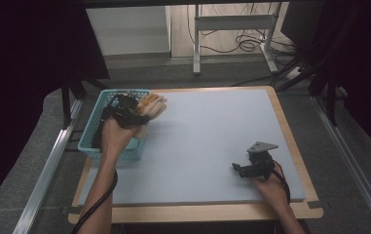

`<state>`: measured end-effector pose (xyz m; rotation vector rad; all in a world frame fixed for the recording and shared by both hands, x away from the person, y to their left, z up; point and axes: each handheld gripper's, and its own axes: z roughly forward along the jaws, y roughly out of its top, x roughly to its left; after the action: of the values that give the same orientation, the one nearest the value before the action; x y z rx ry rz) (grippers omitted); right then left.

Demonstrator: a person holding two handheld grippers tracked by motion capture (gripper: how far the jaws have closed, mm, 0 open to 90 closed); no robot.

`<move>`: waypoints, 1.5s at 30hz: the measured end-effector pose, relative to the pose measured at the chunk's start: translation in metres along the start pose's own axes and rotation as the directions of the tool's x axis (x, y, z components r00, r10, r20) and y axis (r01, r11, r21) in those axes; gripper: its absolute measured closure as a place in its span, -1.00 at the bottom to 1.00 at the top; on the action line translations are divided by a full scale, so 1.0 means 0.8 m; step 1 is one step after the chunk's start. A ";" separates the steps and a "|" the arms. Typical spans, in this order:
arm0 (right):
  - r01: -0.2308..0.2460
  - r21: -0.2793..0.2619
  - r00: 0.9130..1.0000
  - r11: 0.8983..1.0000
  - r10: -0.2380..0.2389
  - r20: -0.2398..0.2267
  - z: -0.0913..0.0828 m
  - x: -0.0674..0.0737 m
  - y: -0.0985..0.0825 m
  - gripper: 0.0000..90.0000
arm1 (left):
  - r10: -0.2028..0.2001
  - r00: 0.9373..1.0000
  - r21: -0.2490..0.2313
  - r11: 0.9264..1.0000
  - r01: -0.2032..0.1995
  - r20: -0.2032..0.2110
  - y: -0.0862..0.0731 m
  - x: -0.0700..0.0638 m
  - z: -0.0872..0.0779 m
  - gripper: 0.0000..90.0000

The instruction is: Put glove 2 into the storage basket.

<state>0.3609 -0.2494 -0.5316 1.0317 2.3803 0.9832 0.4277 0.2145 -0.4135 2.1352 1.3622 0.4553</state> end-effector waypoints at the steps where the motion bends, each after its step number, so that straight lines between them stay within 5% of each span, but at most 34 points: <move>1: 0.000 0.000 1.000 1.000 0.000 0.000 0.000 0.000 0.000 -0.71 | -0.015 1.000 0.002 1.000 0.015 -0.008 -0.002 0.006 0.000 0.13; 8: -0.003 -0.001 1.000 1.000 0.003 0.001 0.000 0.000 0.000 -0.71 | -0.124 0.990 0.031 0.992 0.126 -0.072 -0.022 0.058 0.011 0.12; 12: -0.002 0.000 1.000 1.000 0.002 0.000 0.000 0.000 0.000 -0.71 | -0.142 0.986 0.065 0.987 0.148 -0.092 -0.028 0.071 0.029 0.12; 25: 0.000 -0.001 1.000 1.000 0.000 0.000 0.000 0.000 0.000 -0.71 | -0.128 0.987 0.208 0.967 0.147 -0.101 -0.016 0.069 0.104 0.10; 28: -0.001 -0.001 1.000 1.000 0.001 -0.001 0.000 0.000 0.000 -0.71 | -0.143 0.987 0.238 0.959 0.155 -0.068 -0.014 0.065 0.120 0.06; 33: 0.000 -0.001 1.000 1.000 0.000 0.000 0.000 0.000 0.000 -0.71 | -0.228 0.971 0.258 0.936 0.238 -0.071 -0.021 0.076 0.130 -0.46; 35: 0.000 -0.001 1.000 1.000 0.000 -0.001 0.000 0.000 0.000 -0.71 | -0.258 0.965 0.226 0.939 0.260 -0.038 -0.023 0.081 0.123 -0.71; 38: 0.000 0.000 1.000 1.000 0.000 -0.001 0.000 0.000 0.000 -0.71 | -0.222 0.974 0.206 0.952 0.225 -0.034 -0.020 0.081 0.105 -0.76; 45: 0.000 -0.001 1.000 1.000 0.000 0.001 0.000 0.000 0.000 -0.71 | -0.190 0.981 0.115 0.974 0.195 -0.048 -0.016 0.084 0.068 -0.46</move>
<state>0.3608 -0.2492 -0.5317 1.0311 2.3794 0.9833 0.4769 0.2645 -0.4651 2.0696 1.6361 0.3452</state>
